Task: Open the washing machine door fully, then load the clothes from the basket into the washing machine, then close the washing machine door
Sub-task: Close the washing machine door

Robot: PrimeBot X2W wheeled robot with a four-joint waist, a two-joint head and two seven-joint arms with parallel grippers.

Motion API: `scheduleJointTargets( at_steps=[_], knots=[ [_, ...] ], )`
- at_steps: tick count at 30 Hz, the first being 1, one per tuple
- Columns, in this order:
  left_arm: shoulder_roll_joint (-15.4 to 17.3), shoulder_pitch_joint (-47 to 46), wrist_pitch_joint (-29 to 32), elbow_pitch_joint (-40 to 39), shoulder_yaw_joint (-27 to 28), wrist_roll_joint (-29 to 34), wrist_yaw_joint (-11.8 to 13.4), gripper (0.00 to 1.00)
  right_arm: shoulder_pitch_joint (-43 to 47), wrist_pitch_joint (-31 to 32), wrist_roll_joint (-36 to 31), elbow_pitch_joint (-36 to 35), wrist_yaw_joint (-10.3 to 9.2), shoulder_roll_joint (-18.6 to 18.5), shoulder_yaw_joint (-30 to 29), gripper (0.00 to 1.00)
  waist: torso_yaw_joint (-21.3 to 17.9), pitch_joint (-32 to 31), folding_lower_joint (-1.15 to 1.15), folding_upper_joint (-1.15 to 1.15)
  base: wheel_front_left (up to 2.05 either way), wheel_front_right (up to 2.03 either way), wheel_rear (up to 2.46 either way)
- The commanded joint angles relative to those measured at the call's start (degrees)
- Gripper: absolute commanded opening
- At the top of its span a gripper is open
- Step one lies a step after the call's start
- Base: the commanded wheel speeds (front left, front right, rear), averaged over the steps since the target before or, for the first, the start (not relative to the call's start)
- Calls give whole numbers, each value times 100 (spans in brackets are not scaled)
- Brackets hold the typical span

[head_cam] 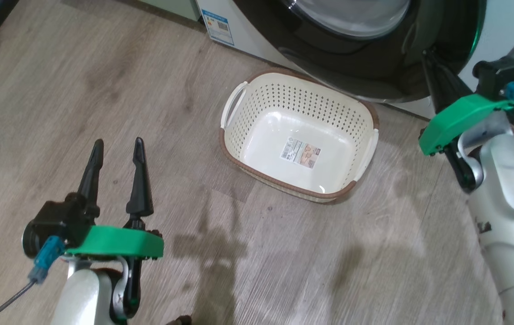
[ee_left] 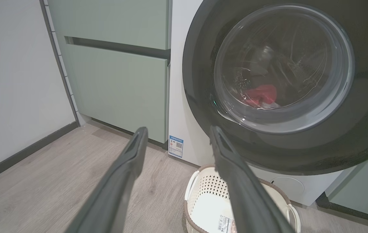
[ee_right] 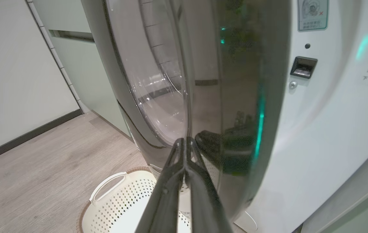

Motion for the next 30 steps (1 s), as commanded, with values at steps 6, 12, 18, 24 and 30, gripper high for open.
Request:
scheduleJointTargets(
  at_steps=[6, 12, 18, 24, 30],
  knots=[
    [44, -286, -54, -257, 145, -101, 61, 100, -542, -124, 64, 145, -2, -159, 103, 0, 13, 169, 0, 0, 0, 0, 0],
    [44, -348, -54, -325, 153, -133, 75, 100, -1106, -167, 83, 517, -2, -262, 144, 0, -50, 381, 0, 0, 0, 0, 0],
    [44, -487, -54, -335, 140, -162, 77, 100, -1716, -256, 29, 959, -2, -334, 123, 0, -77, 586, 0, 0, 0, 0, 0],
    [44, -603, -54, -363, 99, -186, 110, 100, -2299, -408, -63, 1441, -2, -363, 37, 0, -95, 742, 0, 0, 0, 0, 0],
    [44, -673, -54, -328, 62, -213, 112, 100, -2750, -542, -281, 1845, -2, -367, -95, 0, -77, 824, 0, 0, 0, 0, 0]
  ],
)
